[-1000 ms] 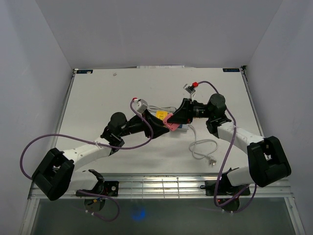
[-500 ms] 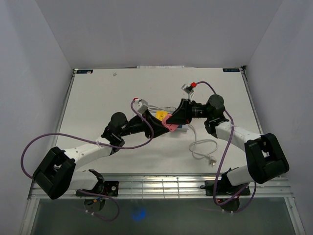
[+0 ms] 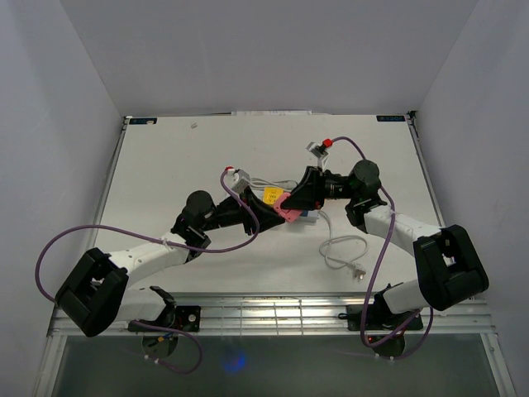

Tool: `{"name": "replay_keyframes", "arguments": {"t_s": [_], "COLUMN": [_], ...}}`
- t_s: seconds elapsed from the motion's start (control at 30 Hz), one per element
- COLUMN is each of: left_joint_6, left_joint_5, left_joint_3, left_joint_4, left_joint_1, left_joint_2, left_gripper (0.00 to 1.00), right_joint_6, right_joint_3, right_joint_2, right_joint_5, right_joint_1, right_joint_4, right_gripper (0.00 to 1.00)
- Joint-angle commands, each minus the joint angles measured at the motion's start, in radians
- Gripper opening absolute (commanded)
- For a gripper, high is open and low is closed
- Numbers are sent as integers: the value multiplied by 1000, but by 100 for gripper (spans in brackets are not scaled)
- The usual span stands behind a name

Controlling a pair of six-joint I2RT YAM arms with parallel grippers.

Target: Insert the plug

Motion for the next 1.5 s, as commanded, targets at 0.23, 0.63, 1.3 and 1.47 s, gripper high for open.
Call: {"name": "replay_keyframes", "arguments": {"t_s": [0.23, 0.63, 1.3, 1.47], "left_joint_6": [10, 56, -4, -4], "left_joint_5": [-8, -389, -668, -666], "left_joint_3": [-6, -77, -37, -35], "left_joint_4": [47, -101, -319, -319], "left_joint_1": [2, 2, -2, -4], "left_joint_2": [-51, -224, -196, -195], "left_gripper": [68, 98, 98, 98], "right_joint_6": [7, -128, -382, -77], "right_joint_3": [-2, -19, 119, 257], "right_joint_2": [10, -59, -236, -144], "right_joint_5": [-20, 77, 1414, 1725], "right_joint_1": [12, -52, -66, -66], "right_joint_4": [40, -133, -1076, -1351], "right_gripper": [8, 8, 8, 8]}}
